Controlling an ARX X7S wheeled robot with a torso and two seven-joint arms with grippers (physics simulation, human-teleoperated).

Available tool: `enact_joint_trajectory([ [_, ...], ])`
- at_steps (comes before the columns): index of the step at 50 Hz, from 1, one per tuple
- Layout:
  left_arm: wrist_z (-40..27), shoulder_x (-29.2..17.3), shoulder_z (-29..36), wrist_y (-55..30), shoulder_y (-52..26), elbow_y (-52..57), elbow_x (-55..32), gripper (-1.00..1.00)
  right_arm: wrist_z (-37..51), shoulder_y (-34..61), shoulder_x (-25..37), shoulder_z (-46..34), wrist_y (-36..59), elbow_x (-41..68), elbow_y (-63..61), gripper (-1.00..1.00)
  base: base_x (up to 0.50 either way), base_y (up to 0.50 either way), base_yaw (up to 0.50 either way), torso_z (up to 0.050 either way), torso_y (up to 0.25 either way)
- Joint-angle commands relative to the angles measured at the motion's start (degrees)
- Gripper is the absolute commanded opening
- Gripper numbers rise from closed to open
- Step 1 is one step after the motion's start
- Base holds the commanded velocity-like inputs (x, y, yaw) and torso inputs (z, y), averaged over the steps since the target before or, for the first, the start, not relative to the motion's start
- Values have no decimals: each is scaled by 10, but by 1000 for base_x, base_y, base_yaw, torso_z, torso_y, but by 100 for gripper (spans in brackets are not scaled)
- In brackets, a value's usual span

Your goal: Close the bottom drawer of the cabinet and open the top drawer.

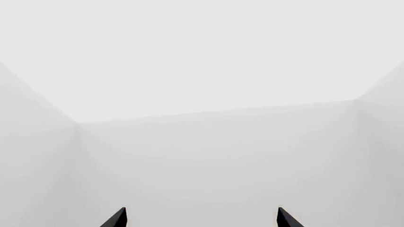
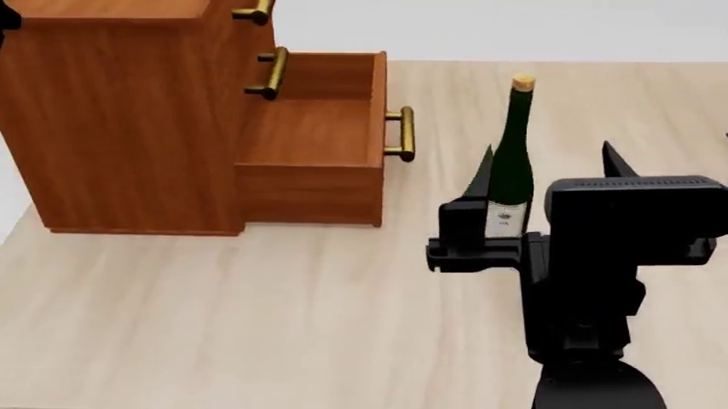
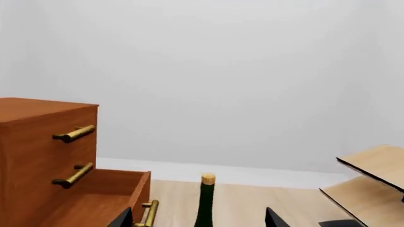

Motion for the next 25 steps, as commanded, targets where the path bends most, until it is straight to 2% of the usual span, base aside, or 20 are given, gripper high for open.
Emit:
enact_joint_trajectory([
  [1, -3, -2, 1, -5, -3, 4, -5, 100, 0, -2, 2, -2, -3, 3, 2, 100, 0, 500, 0, 0, 0],
  [23, -9, -5, 6, -4, -2, 4, -9, 100, 3, -8, 5, -2, -13, 9, 7, 100, 0, 500, 0, 0, 0],
  [25, -9, -5, 7, -4, -2, 4, -9, 100, 6, -10, 3, 5, -14, 13, 4, 100, 0, 111, 0, 0, 0],
])
